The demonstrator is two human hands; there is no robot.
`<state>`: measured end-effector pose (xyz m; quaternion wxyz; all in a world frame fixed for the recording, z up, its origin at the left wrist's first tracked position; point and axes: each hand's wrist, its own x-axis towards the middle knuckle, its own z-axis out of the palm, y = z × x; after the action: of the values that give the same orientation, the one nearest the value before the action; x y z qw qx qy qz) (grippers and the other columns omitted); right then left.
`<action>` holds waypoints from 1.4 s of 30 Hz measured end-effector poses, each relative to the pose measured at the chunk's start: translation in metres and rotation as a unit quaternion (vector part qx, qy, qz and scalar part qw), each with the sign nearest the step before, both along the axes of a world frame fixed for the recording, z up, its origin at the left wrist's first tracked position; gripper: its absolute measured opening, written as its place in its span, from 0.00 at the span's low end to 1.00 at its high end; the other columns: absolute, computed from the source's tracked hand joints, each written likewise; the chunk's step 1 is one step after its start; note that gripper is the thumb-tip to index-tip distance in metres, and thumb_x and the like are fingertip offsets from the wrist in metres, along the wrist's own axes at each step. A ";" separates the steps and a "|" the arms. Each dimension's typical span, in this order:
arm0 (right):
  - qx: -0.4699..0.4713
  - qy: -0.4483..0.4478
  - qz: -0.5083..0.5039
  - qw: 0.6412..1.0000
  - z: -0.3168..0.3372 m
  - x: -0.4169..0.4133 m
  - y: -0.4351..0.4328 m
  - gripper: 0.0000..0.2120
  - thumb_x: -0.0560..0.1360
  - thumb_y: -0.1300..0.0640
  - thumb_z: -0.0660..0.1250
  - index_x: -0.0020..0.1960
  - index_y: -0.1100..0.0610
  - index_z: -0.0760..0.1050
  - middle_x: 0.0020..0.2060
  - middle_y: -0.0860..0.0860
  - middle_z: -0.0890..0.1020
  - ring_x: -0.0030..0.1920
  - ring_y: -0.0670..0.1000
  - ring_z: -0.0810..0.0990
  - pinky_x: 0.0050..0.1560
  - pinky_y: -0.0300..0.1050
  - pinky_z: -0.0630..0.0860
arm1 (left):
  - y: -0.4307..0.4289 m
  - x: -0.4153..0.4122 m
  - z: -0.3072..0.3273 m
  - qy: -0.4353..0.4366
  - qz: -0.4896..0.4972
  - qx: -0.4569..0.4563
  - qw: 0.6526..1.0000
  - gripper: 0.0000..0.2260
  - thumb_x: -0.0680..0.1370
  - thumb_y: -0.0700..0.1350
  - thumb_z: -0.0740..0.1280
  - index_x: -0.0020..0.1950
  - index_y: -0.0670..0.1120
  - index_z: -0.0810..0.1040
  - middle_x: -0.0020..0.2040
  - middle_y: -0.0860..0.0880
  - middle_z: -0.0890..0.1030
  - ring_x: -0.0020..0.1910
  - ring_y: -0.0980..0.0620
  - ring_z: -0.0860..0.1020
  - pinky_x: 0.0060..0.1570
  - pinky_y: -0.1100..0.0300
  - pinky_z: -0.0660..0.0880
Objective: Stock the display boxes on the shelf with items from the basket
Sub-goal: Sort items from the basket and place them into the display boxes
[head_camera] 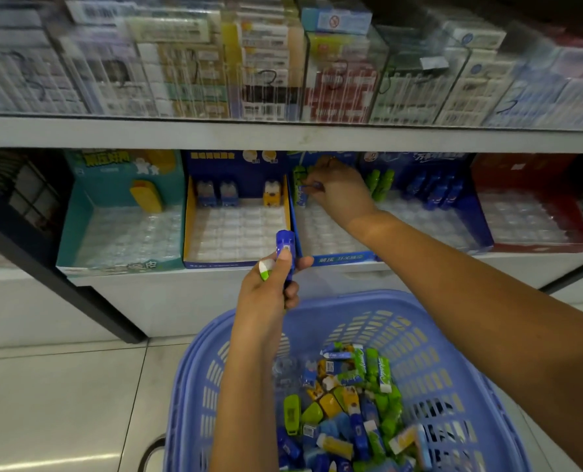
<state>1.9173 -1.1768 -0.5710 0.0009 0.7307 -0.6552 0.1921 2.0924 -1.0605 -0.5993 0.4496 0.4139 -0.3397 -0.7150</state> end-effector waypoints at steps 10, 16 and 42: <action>0.183 -0.450 0.004 0.874 0.026 0.015 0.093 0.11 0.78 0.56 0.64 0.56 0.61 0.77 0.43 0.54 0.81 0.34 0.48 0.80 0.37 0.38 0.79 | 0.011 -0.004 0.005 0.022 -0.025 0.002 0.999 0.12 0.80 0.51 0.60 0.60 0.49 0.76 0.47 0.48 0.84 0.27 0.58 0.66 0.27 0.66 0.67; 0.166 -0.535 0.016 0.828 0.022 0.008 0.135 0.09 0.70 0.60 0.72 0.50 0.55 0.79 0.42 0.51 0.84 0.39 0.46 0.83 0.43 0.38 0.80 | 0.018 -0.015 0.005 -0.048 -0.053 -0.051 0.996 0.14 0.73 0.51 0.69 0.57 0.48 0.79 0.36 0.52 0.78 0.27 0.58 0.66 0.27 0.66 0.66; 0.087 -0.247 -0.005 0.965 0.032 -0.040 0.175 0.11 0.72 0.54 0.72 0.53 0.49 0.79 0.43 0.44 0.82 0.43 0.40 0.81 0.47 0.30 0.76 | 0.030 -0.065 0.003 -0.299 -0.094 -0.272 0.910 0.08 0.75 0.48 0.70 0.53 0.59 0.78 0.38 0.66 0.80 0.38 0.70 0.77 0.35 0.76 0.69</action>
<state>1.8772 -1.0016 -0.5389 -0.2232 0.6548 -0.6527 0.3089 2.0272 -1.0304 -0.5959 0.3524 0.4364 -0.6769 -0.4766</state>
